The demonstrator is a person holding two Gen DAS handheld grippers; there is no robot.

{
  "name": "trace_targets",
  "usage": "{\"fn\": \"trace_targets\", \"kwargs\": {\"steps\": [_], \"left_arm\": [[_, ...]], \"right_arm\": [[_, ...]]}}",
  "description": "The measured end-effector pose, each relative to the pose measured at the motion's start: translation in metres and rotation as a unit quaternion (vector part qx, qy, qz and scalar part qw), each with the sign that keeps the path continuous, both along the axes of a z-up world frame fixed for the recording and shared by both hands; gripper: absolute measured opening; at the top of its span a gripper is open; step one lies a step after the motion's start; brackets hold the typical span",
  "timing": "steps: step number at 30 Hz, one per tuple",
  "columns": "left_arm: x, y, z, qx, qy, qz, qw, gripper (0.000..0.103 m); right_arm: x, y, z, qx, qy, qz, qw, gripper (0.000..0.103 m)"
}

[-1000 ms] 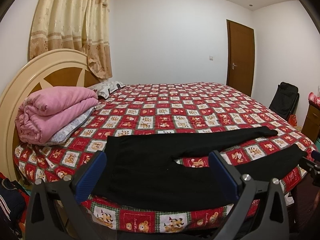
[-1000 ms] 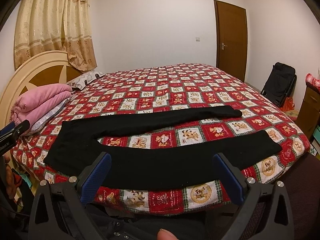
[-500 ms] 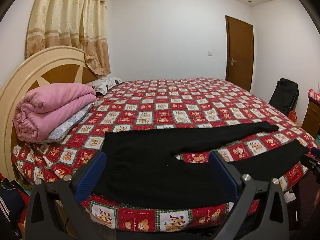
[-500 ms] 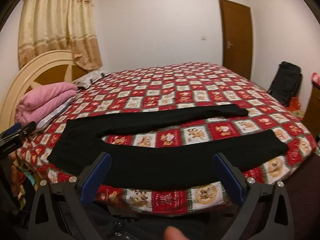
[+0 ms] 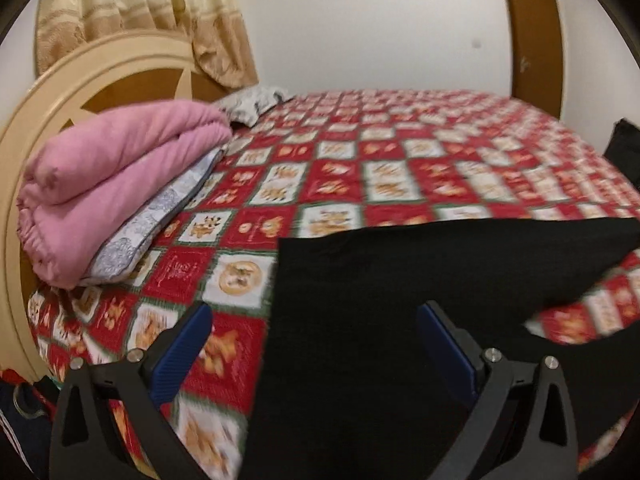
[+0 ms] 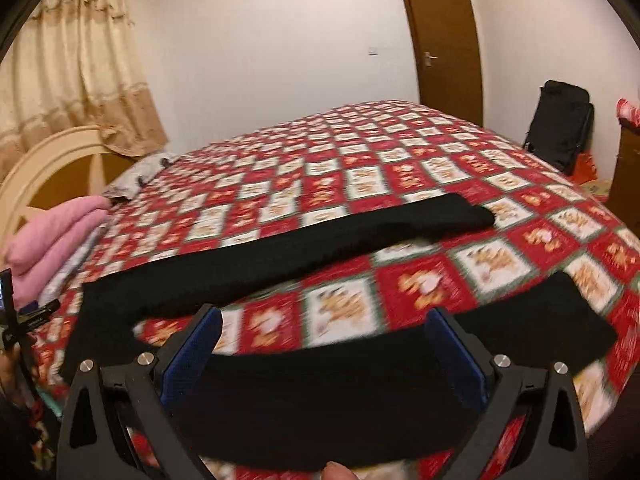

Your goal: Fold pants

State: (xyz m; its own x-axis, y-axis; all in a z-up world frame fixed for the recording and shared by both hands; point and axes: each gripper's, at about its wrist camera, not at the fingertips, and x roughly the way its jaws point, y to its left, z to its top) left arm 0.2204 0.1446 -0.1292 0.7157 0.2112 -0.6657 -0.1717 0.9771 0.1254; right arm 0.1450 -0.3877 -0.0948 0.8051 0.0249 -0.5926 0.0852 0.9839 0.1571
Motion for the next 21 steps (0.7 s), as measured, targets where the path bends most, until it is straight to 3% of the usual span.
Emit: {"fn": "trace_targets", "kwargs": {"steps": [3,5,7,11,12,16,21], "left_arm": [[0.035,0.020,-0.016,-0.014,0.024,0.012,0.9995,0.102],[0.054,0.029,-0.022,-0.019,0.029,0.008,0.9994,0.091],[0.071,0.035,-0.027,-0.031,0.042,0.001,0.9986,0.087],[0.098,0.043,-0.035,-0.026,0.063,-0.006,0.9976,0.086],[0.102,0.046,-0.036,-0.031,0.066,-0.009,0.9973,0.086],[0.116,0.055,-0.047,-0.068,0.091,-0.027,0.9932,0.064],[0.119,0.058,-0.054,-0.101,0.100,-0.044,0.9889,0.060]], "right_arm": [[0.017,-0.013,-0.002,-0.008,0.004,-0.004,1.000,0.102],[0.027,-0.021,-0.003,-0.018,0.004,-0.005,1.000,0.102],[0.035,-0.029,-0.004,-0.023,0.009,-0.007,1.000,0.102],[0.051,-0.045,0.000,-0.046,0.009,-0.009,0.999,0.102],[0.055,-0.050,0.002,-0.047,0.009,-0.013,0.999,0.102],[0.076,-0.070,0.005,-0.050,0.010,-0.030,0.998,0.102],[0.102,-0.085,-0.001,-0.051,0.020,-0.044,0.998,0.102]]}}
